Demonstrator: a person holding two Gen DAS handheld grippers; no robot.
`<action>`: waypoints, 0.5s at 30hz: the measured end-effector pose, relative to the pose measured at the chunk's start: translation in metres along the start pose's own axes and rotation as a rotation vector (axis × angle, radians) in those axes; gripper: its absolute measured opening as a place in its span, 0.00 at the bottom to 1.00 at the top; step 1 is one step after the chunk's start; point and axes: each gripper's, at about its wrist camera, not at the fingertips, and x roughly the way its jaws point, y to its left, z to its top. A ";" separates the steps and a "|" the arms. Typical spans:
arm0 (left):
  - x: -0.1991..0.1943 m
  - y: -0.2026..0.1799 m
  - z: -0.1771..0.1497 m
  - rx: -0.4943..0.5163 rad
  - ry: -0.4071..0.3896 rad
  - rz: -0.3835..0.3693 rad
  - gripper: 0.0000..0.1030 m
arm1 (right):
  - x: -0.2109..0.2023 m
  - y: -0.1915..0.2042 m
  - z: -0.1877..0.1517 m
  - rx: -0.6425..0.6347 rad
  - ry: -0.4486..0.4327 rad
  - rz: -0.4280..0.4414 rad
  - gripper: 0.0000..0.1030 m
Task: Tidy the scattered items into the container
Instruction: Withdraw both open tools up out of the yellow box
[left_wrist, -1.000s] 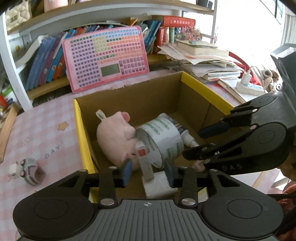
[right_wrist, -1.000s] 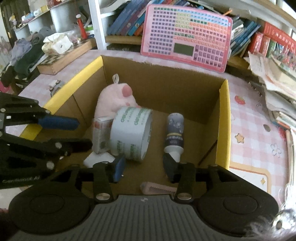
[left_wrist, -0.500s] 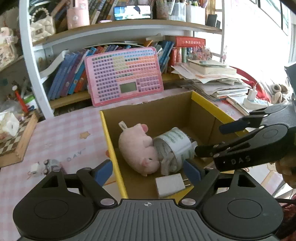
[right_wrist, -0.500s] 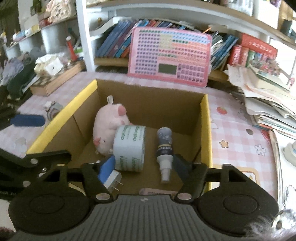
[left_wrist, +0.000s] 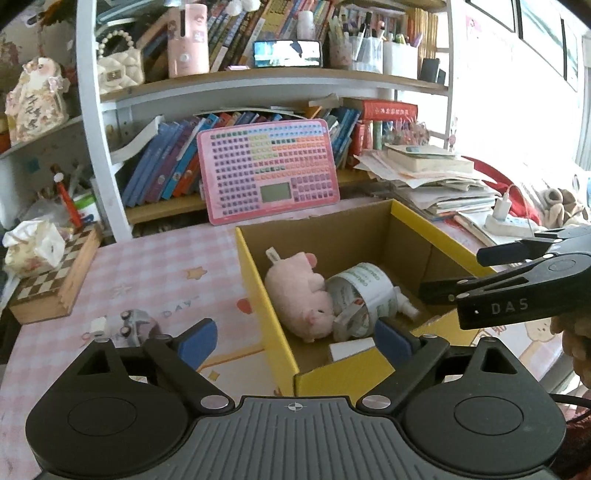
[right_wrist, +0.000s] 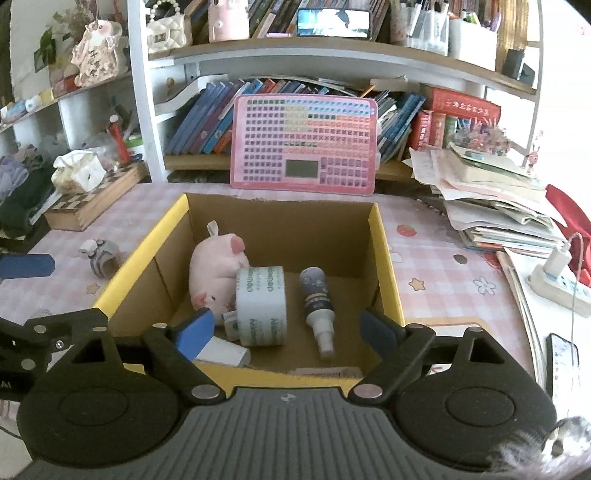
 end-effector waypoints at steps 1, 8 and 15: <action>-0.003 0.002 -0.002 0.000 -0.002 -0.002 0.91 | -0.003 0.003 -0.001 0.002 -0.002 -0.005 0.84; -0.027 0.017 -0.016 0.006 -0.014 -0.021 0.92 | -0.024 0.027 -0.014 0.005 -0.006 -0.043 0.85; -0.049 0.037 -0.032 -0.005 -0.014 -0.037 0.92 | -0.045 0.050 -0.029 0.014 -0.019 -0.097 0.86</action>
